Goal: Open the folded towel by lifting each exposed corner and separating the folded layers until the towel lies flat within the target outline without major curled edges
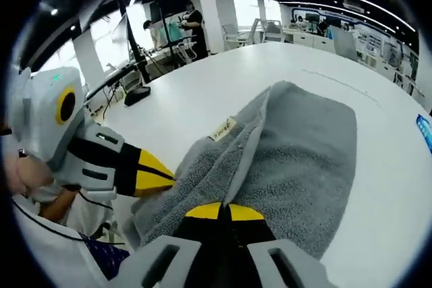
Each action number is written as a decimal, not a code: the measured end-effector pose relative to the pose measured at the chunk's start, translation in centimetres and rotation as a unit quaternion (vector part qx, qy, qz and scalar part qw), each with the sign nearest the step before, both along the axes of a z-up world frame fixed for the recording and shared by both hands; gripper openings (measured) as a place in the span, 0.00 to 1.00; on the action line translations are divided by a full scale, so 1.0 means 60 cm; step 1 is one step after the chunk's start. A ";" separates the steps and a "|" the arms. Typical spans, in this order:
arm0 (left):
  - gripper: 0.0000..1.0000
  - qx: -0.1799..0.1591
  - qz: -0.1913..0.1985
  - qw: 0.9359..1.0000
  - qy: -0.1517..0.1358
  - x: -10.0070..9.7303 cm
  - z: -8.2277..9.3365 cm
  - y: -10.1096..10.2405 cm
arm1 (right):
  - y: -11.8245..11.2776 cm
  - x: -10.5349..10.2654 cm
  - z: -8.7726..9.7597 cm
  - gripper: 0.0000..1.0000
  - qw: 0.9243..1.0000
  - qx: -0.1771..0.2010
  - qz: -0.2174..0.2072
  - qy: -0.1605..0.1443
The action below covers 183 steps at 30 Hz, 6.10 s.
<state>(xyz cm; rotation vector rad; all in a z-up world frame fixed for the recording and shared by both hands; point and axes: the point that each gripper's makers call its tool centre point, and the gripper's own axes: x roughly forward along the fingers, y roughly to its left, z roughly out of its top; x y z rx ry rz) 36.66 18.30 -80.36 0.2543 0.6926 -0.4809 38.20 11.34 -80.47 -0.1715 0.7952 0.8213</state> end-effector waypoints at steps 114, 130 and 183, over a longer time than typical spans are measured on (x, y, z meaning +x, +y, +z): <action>0.00 -0.094 0.104 0.990 0.006 -0.007 -0.019 0.085 | -0.424 0.021 -0.024 0.00 0.953 -0.259 -0.126 -0.091; 0.00 -0.057 0.116 0.992 -0.006 -0.009 -0.019 0.118 | -0.445 0.024 -0.024 0.00 0.952 -0.258 -0.147 -0.074; 0.00 0.044 0.158 0.986 0.039 -0.011 -0.016 0.167 | -0.496 0.015 -0.024 0.00 0.951 -0.269 -0.142 -0.065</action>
